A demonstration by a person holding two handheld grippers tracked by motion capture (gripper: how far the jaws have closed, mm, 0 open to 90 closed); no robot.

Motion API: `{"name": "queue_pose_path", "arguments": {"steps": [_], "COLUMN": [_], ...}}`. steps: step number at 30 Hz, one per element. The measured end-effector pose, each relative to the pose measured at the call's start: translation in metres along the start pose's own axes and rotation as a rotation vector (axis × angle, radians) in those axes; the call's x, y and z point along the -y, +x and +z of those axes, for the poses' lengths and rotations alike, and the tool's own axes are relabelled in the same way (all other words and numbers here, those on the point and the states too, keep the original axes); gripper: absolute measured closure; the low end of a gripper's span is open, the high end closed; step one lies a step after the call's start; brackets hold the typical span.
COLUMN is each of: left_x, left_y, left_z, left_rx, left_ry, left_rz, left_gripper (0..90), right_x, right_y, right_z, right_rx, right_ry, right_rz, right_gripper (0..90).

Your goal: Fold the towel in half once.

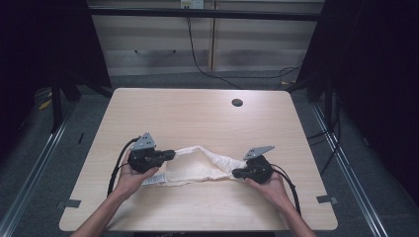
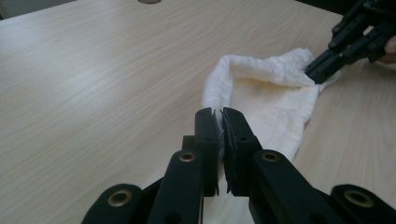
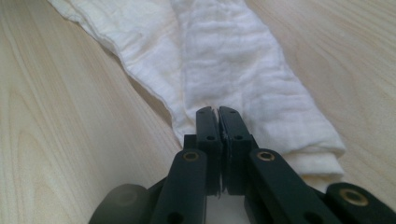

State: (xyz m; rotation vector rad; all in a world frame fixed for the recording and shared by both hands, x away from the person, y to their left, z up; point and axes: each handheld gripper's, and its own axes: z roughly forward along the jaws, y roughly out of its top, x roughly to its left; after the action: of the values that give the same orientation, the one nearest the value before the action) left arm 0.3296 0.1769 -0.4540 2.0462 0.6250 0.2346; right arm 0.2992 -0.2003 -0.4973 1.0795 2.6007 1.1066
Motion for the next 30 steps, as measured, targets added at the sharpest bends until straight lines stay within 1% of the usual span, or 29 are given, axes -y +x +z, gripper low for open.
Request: {"name": "queue_pose_path", "arguments": {"steps": [1,2,3,4,5,6,7,8,9,10,12,14,16,17,18,19,21,22,23,25,26,27,28,29,30], "left_x": [0.002,0.005,0.005,0.007,0.009,0.011,0.016,0.019,0.022,0.022,0.028,0.034,0.039,0.042,0.044,0.047,0.048,0.048,0.049,0.05,0.049,0.05,0.05,0.05,0.05], "left_y": [-0.002,-0.007,-0.007,-0.01,-0.013,-0.016,-0.02,-0.021,-0.02,-0.02,-0.019,-0.018,-0.018,-0.019,-0.018,-0.018,-0.018,-0.018,-0.018,-0.019,-0.019,-0.019,-0.02,-0.02,-0.021], "left_z": [-0.001,-0.003,-0.003,-0.003,-0.003,-0.003,-0.001,0.0,0.001,0.001,0.003,0.006,0.009,0.01,0.011,0.013,0.013,0.013,0.013,0.013,0.013,0.013,0.013,0.013,0.013], "left_rx": [0.002,0.015,0.015,0.023,0.031,0.04,0.042,0.04,0.044,0.044,0.049,0.044,0.054,0.056,0.06,0.061,0.063,0.058,0.054,0.054,0.053,0.049,0.04,0.04,0.039], "left_ry": [0.004,0.017,0.017,0.022,0.032,0.044,0.073,0.088,0.096,0.096,0.12,0.144,0.159,0.166,0.167,0.173,0.167,0.169,0.173,0.167,0.169,0.169,0.166,0.166,0.164], "left_rz": [0.007,0.024,0.024,0.032,0.036,0.047,0.063,0.064,0.057,0.057,0.056,0.062,0.062,0.059,0.048,0.047,0.038,0.046,0.054,0.046,0.047,0.051,0.053,0.053,0.055], "left_gripper": [85.4,85.4,85.4,85.4,85.4,85.4,85.4,85.4,85.4,85.4,85.4,85.4,85.3,85.3,85.3,85.3,85.3,85.4,85.4,85.4,85.4,85.4,85.4,85.5,85.5], "right_x": [0.0,0.001,0.001,0.001,0.001,0.001,0.001,0.001,0.001,0.001,0.002,0.002,0.002,0.002,0.002,0.002,0.001,0.002,0.002,0.003,0.004,0.005,0.008,0.008,0.011], "right_y": [0.0,-0.001,-0.001,-0.001,-0.001,0.0,0.0,0.001,0.0,0.0,0.0,0.0,0.0,0.0,0.0,0.001,0.002,0.003,0.004,0.004,0.004,0.004,0.006,0.006,0.008], "right_z": [0.0,0.0,0.0,0.0,0.0,0.0,0.0,0.0,-0.001,-0.001,0.0,0.0,0.0,0.0,0.0,-0.001,-0.002,-0.003,-0.006,-0.007,-0.009,-0.011,-0.015,-0.015,-0.019], "right_rx": [0.0,-0.003,-0.003,-0.007,-0.002,0.004,0.005,0.005,0.004,0.004,-0.003,-0.001,-0.002,0.006,0.006,0.008,0.027,0.035,0.062,0.062,0.071,0.074,0.087,0.087,0.087], "right_ry": [0.0,-0.001,-0.001,-0.008,-0.003,-0.002,-0.004,-0.003,-0.001,-0.001,-0.009,-0.012,-0.013,-0.014,-0.014,-0.012,-0.003,0.0,0.01,0.004,0.01,0.008,0.003,0.003,-0.004], "right_rz": [0.003,0.011,0.011,0.01,0.005,0.006,0.001,0.001,0.003,0.003,0.009,0.005,0.001,-0.009,-0.009,-0.015,-0.016,-0.021,-0.025,-0.024,-0.016,-0.022,-0.021,-0.021,-0.014], "right_gripper": [87.8,87.8,87.8,87.8,87.8,87.8,87.8,87.8,87.8,87.8,87.8,87.8,87.8,87.8,87.8,87.8,87.8,87.8,87.9,88.0,87.9,87.9,87.9,87.9,87.9]}}
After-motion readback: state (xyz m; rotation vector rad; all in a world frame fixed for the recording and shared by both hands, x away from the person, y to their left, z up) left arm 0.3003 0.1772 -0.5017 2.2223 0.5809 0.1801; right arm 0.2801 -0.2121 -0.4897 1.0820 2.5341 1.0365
